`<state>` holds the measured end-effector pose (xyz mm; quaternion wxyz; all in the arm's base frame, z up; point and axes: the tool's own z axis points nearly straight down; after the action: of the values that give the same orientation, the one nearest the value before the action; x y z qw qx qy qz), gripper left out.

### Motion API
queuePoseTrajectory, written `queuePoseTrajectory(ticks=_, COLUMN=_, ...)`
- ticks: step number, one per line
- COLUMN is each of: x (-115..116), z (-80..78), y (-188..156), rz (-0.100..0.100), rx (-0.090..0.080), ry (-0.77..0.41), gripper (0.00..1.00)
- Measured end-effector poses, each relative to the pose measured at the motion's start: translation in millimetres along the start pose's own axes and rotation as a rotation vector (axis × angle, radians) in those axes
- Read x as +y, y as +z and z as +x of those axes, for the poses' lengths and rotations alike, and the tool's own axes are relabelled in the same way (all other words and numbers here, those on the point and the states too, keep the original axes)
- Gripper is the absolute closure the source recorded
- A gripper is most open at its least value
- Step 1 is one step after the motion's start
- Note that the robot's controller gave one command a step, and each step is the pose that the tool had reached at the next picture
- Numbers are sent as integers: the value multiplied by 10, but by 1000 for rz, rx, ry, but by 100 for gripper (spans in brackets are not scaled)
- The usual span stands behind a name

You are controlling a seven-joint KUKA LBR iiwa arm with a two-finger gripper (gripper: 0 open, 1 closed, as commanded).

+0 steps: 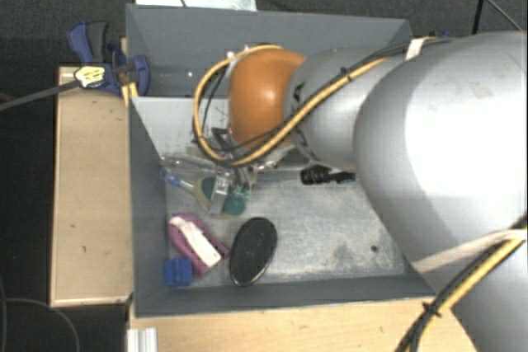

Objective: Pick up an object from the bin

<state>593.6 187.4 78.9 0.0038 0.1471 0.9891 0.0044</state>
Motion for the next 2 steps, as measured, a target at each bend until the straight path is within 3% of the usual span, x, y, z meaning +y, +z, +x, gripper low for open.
queuePoseTrajectory(ticks=1, x=-4, z=35, y=-1369, rz=3, rx=-2, ry=-18, gripper=100)
queuePoseTrajectory(ticks=2, x=-314, z=-72, y=-541, rz=11, rx=11, ry=-251, gripper=100)
